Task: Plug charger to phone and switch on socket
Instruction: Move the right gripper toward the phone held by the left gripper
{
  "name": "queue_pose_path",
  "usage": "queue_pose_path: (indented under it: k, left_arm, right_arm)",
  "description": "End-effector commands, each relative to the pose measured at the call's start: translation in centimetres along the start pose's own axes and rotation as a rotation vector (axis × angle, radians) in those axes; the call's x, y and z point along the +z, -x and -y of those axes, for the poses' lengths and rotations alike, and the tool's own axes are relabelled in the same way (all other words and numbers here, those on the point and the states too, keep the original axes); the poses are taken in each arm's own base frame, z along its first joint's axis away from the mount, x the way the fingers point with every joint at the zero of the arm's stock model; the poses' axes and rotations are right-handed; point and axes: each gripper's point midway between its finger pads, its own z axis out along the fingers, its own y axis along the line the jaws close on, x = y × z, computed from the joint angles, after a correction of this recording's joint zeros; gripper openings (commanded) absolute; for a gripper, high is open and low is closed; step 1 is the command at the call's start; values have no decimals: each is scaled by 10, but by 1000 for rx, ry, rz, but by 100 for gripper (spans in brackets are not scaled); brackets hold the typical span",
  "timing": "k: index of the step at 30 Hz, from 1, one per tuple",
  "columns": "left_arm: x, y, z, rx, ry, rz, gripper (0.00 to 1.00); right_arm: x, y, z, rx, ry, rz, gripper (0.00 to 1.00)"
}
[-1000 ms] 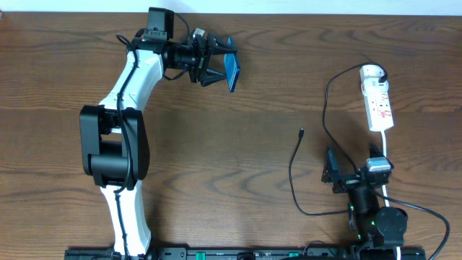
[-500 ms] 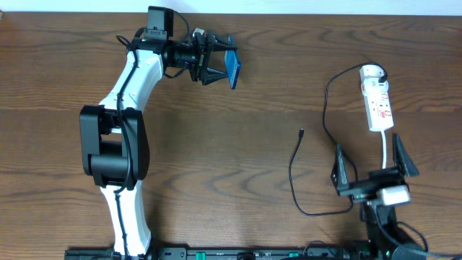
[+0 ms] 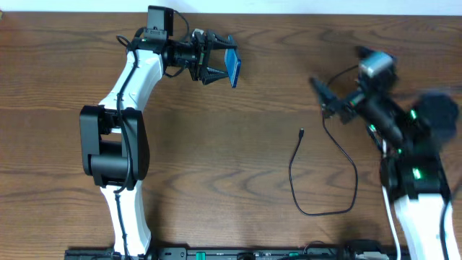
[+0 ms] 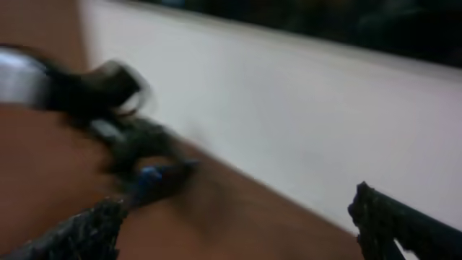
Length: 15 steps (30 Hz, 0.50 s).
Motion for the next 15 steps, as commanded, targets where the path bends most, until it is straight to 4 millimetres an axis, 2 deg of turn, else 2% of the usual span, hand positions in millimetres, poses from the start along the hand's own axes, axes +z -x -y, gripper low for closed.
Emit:
queue_pose_path:
  k: [1,5,10,12,15]
  left_arm:
    - [-9,-15,20,32,-37,-29,75]
    - [-8,-13,19,22,-32,-15,75]
    - [-8,-7,20,41,-28,13,75]
    - [-9,-4,19,40,-20,31,75]
    - [-9,-1,18,40,-13,47,75]
  right_arm:
    - [14,9,-54,136,433,69,99]
    - [52,-1,-28,464,335,45,99]
    - [92,-24,-30,590,287,-86,99]
    - [108,-32,-37,584,249,-173,99]
    - [125,-47,-35,535,65,-325,99]
